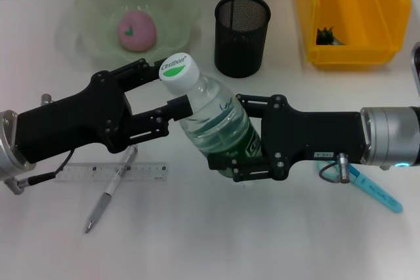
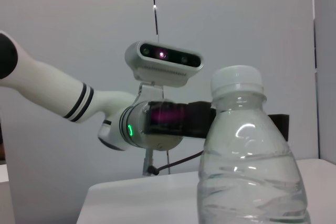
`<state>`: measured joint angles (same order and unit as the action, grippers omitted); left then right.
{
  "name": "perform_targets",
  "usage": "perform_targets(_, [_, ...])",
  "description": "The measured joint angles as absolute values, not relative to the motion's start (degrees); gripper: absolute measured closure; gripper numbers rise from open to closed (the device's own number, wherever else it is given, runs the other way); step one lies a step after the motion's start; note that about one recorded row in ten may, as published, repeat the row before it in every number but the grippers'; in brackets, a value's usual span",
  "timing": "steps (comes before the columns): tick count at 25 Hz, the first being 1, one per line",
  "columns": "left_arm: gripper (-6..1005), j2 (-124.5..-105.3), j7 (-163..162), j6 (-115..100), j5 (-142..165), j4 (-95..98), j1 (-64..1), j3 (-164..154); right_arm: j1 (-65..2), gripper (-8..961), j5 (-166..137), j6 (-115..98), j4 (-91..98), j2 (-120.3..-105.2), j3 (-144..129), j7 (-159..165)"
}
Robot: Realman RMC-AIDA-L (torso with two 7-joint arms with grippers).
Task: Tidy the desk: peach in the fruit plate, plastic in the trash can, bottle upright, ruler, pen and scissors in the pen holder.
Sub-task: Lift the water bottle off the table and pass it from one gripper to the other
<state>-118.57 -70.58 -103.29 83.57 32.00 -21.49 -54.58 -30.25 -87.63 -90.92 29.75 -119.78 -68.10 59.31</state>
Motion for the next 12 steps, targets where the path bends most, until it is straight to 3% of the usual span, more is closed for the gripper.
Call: perform_targets(12, [242,-118.59,-70.2,-104.1,83.4,29.5,-22.3,-54.9,-31.6,188,-84.3,-88.4,28.1,-119.89,-72.4,58.3])
